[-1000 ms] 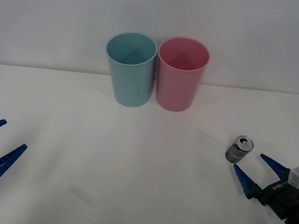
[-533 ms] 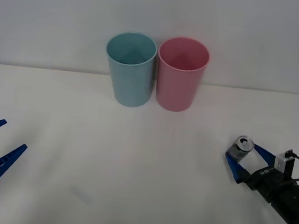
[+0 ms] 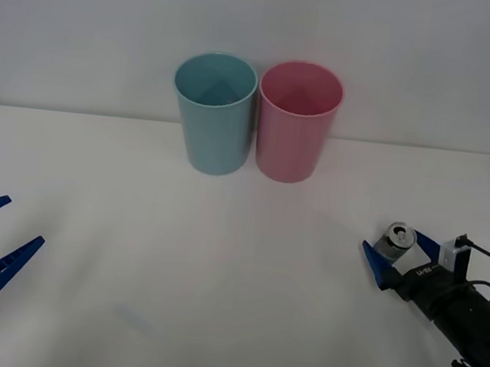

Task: Grasp the object on the table and drop it into the matching bin: aluminum can to the light blue bin, PET bottle to the pink bin.

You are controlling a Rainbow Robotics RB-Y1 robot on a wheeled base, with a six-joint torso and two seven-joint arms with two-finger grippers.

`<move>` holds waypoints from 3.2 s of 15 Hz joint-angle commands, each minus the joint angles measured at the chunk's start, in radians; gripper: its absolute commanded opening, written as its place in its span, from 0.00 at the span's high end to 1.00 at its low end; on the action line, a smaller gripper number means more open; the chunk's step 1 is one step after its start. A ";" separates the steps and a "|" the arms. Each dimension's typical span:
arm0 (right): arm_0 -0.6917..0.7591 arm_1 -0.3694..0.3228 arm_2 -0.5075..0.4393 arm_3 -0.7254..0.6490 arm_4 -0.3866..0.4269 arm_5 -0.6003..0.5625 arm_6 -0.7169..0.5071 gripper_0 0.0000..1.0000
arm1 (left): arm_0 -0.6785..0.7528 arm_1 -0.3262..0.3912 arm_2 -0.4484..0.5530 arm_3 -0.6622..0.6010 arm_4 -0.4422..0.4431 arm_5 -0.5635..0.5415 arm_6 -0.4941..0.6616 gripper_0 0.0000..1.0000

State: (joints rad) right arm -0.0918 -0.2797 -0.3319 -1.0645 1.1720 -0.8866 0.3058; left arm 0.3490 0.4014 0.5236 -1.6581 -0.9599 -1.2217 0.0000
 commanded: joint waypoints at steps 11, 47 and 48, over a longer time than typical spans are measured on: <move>0.001 -0.001 0.001 0.000 -0.008 -0.008 0.025 1.00 | 0.000 0.000 0.000 0.000 0.000 0.000 0.000 0.00; -0.183 -0.251 0.383 -0.577 -0.112 0.126 -0.425 1.00 | 0.000 0.000 0.000 0.000 0.000 0.000 0.000 0.00; -0.236 -0.253 0.409 -0.535 -0.111 0.126 -0.427 1.00 | 0.000 0.000 0.000 0.000 0.000 0.000 0.000 0.00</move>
State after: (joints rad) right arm -0.2912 -0.5305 0.0580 -1.6300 1.0601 -0.7609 -0.1197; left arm 0.3490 0.4014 0.5236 -1.6581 -0.9599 -1.2217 0.0000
